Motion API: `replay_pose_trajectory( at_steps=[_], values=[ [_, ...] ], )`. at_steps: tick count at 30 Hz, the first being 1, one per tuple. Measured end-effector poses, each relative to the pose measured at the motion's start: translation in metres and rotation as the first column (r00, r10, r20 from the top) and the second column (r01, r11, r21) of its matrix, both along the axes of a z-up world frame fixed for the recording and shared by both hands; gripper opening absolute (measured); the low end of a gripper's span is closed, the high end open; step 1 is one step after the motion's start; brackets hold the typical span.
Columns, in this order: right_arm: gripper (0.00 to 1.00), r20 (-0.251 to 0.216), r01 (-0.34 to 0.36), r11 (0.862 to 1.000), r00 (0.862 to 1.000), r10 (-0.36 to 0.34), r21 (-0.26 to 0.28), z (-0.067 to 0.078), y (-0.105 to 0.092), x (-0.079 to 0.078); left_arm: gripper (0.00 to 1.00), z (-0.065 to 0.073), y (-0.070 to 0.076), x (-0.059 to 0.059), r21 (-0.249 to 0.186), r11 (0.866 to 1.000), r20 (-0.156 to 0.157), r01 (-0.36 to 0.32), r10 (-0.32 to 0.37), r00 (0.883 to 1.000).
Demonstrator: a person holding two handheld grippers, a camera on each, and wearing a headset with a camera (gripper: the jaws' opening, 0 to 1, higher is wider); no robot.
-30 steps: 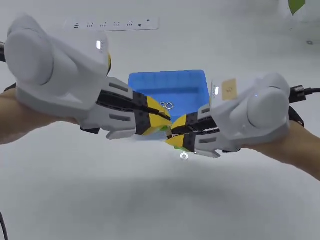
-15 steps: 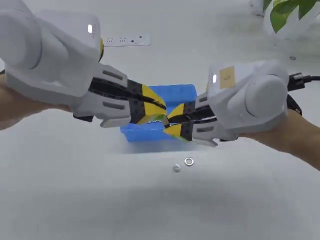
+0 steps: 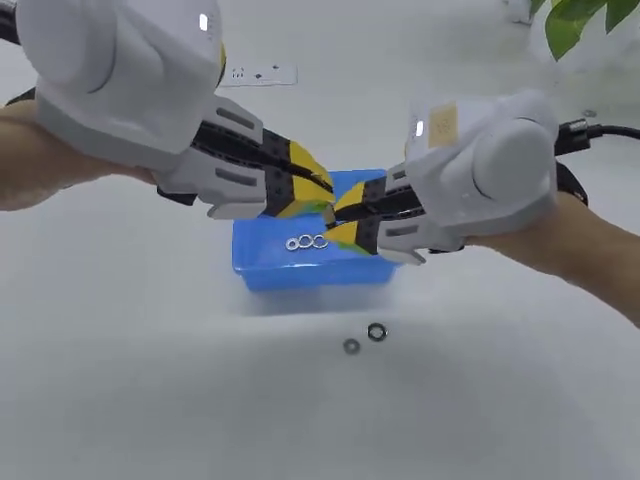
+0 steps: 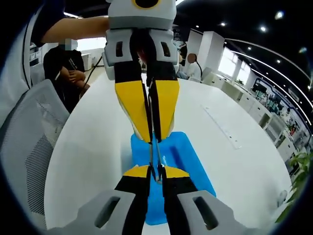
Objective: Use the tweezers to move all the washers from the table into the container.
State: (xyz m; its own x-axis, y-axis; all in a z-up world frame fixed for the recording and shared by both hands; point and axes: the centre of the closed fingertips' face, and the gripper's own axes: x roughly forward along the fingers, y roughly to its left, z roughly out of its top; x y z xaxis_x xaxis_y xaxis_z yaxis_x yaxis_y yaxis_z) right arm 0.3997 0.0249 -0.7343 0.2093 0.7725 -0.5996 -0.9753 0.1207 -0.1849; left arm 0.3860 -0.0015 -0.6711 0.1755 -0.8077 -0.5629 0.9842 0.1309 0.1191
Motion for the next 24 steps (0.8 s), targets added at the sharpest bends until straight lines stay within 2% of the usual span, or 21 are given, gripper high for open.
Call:
replay_pose_trajectory(
  at_steps=[2, 4, 6, 10, 17, 24],
  values=[
    [0.10, -0.004, 0.004, 1.000, 1.000, -0.004, -0.005, -0.004, 0.001, 0.002, 0.07, -0.004, 0.001, 0.003, 0.008, 1.000, 0.002, -0.004, 0.004, 1.000],
    [0.10, -0.019, 0.009, 1.000, 1.000, -0.009, -0.004, -0.010, 0.003, 0.005, 0.07, -0.015, 0.005, 0.014, 0.007, 1.000, -0.010, -0.009, 0.009, 1.000],
    [0.10, -0.029, 0.011, 1.000, 1.000, -0.011, -0.005, -0.016, 0.005, 0.007, 0.07, -0.019, 0.007, 0.017, 0.005, 1.000, -0.022, -0.016, 0.017, 1.000],
    [0.10, -0.045, 0.016, 1.000, 0.999, -0.016, -0.011, -0.026, 0.004, 0.013, 0.07, -0.029, 0.008, 0.022, 0.010, 1.000, -0.027, -0.022, 0.022, 0.999],
    [0.10, -0.068, 0.022, 1.000, 0.997, -0.022, -0.014, -0.037, 0.006, 0.021, 0.07, -0.039, 0.009, 0.030, 0.011, 0.999, -0.054, -0.039, 0.040, 0.998],
    [0.10, -0.083, 0.025, 1.000, 0.996, -0.026, -0.019, -0.047, 0.005, 0.023, 0.07, -0.047, 0.008, 0.033, 0.015, 0.999, -0.064, -0.044, 0.045, 0.997]
  ],
)
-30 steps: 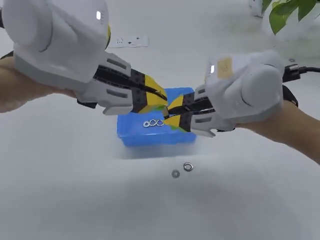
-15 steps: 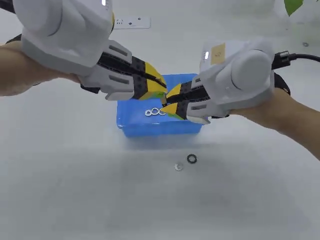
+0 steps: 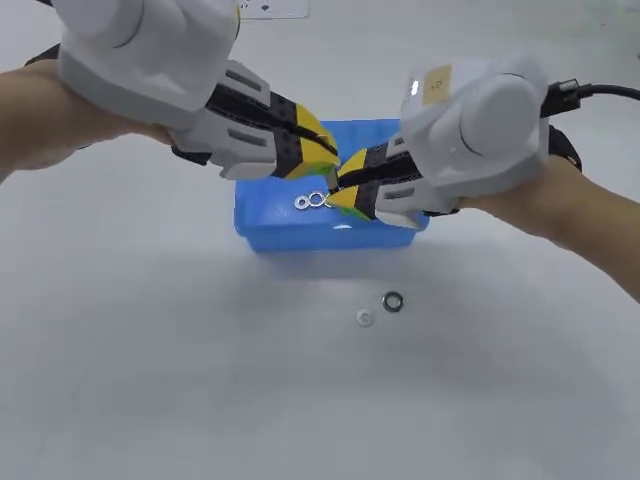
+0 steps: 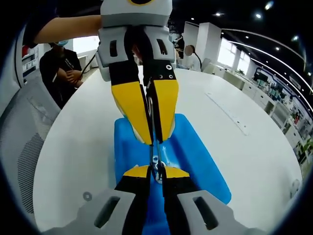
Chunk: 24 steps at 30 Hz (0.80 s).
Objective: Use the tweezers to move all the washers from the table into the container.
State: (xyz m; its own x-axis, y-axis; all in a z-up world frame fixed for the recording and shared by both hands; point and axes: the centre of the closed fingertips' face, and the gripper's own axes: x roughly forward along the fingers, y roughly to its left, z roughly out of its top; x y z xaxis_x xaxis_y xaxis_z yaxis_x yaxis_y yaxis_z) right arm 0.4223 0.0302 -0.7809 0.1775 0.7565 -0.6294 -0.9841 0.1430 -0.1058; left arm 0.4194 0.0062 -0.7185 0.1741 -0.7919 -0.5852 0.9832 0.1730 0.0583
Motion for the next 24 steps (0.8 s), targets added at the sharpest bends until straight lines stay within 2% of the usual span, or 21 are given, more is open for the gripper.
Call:
replay_pose_trajectory(
  at_steps=[4, 6, 10, 15, 24],
  values=[
    [0.10, -0.005, 0.006, 1.000, 1.000, -0.006, 0.007, -0.001, -0.001, 0.000, 0.07, -0.002, 0.000, 0.003, -0.008, 1.000, -0.007, -0.002, 0.002, 1.000],
    [0.10, -0.007, 0.007, 1.000, 1.000, -0.007, 0.008, -0.001, -0.001, 0.000, 0.07, -0.003, 0.000, 0.005, -0.008, 1.000, -0.026, -0.003, 0.003, 1.000],
    [0.11, -0.010, 0.011, 1.000, 1.000, -0.011, 0.006, -0.001, -0.002, 0.001, 0.07, -0.003, -0.001, 0.003, -0.004, 1.000, -0.019, 0.002, -0.002, 1.000],
    [0.12, 0.011, -0.004, 1.000, 1.000, 0.004, -0.008, 0.002, -0.003, -0.001, 0.07, -0.004, -0.001, -0.001, 0.005, 1.000, -0.013, 0.010, -0.010, 1.000],
    [0.11, 0.054, -0.019, 1.000, 0.998, 0.019, 0.001, 0.021, -0.003, -0.006, 0.07, 0.012, -0.003, -0.008, 0.019, 0.999, 0.023, 0.029, -0.029, 0.999]
  ],
)
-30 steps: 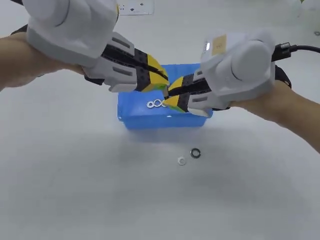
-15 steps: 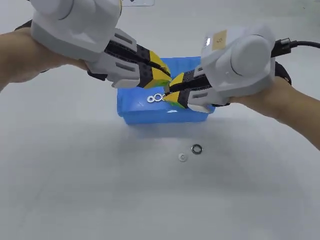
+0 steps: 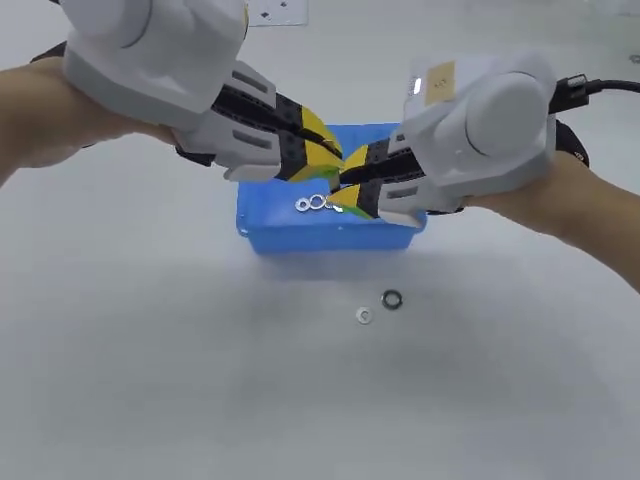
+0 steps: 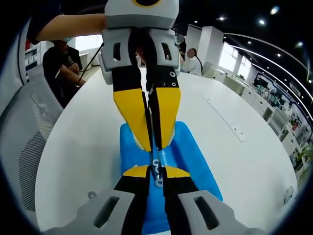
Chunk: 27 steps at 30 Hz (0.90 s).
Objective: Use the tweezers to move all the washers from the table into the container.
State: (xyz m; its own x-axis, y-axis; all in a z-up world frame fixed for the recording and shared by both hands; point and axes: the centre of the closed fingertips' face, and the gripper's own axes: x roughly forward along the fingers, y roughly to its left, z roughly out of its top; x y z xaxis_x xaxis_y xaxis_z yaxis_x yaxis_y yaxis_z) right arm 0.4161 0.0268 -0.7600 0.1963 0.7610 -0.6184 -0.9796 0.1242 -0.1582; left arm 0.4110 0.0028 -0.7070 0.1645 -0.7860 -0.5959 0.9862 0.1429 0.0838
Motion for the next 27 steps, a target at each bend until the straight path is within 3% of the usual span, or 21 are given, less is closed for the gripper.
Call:
replay_pose_trajectory(
  at_steps=[5, 7, 9, 13, 21, 27],
  values=[
    [0.11, 0.026, -0.001, 1.000, 1.000, 0.000, 0.009, 0.014, -0.002, -0.003, 0.07, 0.016, -0.003, -0.007, 0.000, 1.000, 0.027, 0.011, -0.011, 1.000],
    [0.11, 0.037, -0.005, 1.000, 0.999, 0.005, 0.009, 0.020, -0.003, -0.007, 0.07, 0.020, -0.003, -0.009, -0.007, 1.000, 0.021, 0.002, -0.002, 1.000],
    [0.11, 0.075, -0.018, 1.000, 0.997, 0.018, -0.006, 0.027, -0.005, -0.011, 0.07, 0.027, -0.004, -0.014, -0.014, 1.000, 0.031, -0.001, 0.001, 1.000],
    [0.11, 0.076, -0.020, 1.000, 0.997, 0.019, 0.012, 0.035, -0.008, -0.022, 0.07, 0.037, -0.007, -0.026, -0.019, 1.000, 0.044, -0.001, 0.002, 0.999],
    [0.11, 0.089, -0.026, 1.000, 0.996, 0.026, 0.004, 0.038, -0.015, -0.052, 0.07, 0.041, -0.015, -0.059, -0.008, 1.000, 0.044, 0.018, -0.018, 0.999],
    [0.11, 0.073, -0.015, 1.000, 0.997, 0.014, 0.012, 0.040, -0.023, -0.075, 0.07, 0.046, -0.027, -0.086, -0.017, 1.000, 0.028, 0.022, -0.022, 0.999]
  ],
)
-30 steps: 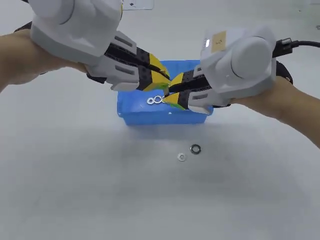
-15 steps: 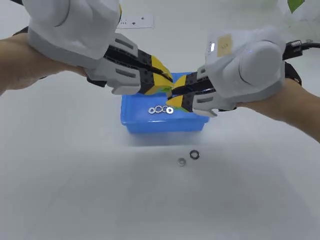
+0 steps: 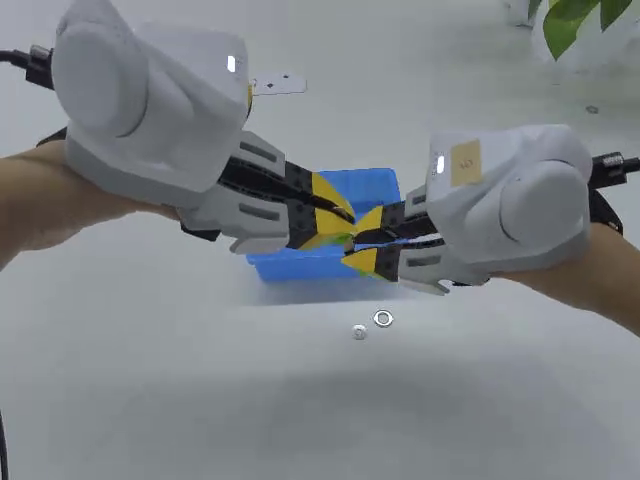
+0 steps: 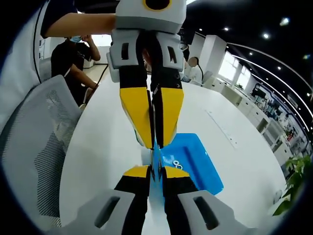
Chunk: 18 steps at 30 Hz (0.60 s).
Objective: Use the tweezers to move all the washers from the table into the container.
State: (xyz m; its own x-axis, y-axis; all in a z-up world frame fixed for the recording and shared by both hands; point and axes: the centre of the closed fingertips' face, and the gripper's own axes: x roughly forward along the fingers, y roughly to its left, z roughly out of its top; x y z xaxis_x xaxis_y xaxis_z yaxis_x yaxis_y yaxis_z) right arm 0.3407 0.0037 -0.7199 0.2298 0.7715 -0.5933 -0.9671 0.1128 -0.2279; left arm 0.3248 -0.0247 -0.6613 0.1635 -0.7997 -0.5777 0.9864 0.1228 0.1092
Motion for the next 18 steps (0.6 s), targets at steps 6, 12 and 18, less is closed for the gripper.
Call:
replay_pose_trajectory(
  at_steps=[6, 12, 18],
  values=[
    [0.11, -0.018, 0.008, 1.000, 1.000, -0.008, -0.002, -0.005, -0.007, -0.020, 0.07, -0.004, -0.006, -0.021, -0.014, 1.000, -0.013, 0.007, -0.007, 1.000],
    [0.11, -0.040, 0.025, 1.000, 0.999, -0.024, 0.009, -0.013, -0.008, -0.035, 0.07, -0.012, -0.003, -0.034, -0.040, 0.999, -0.045, -0.033, 0.031, 0.998],
    [0.11, -0.063, 0.011, 1.000, 0.998, -0.011, -0.006, -0.023, -0.004, -0.046, 0.07, -0.022, 0.000, -0.041, -0.037, 0.998, -0.067, -0.051, 0.048, 0.997]
  ],
)
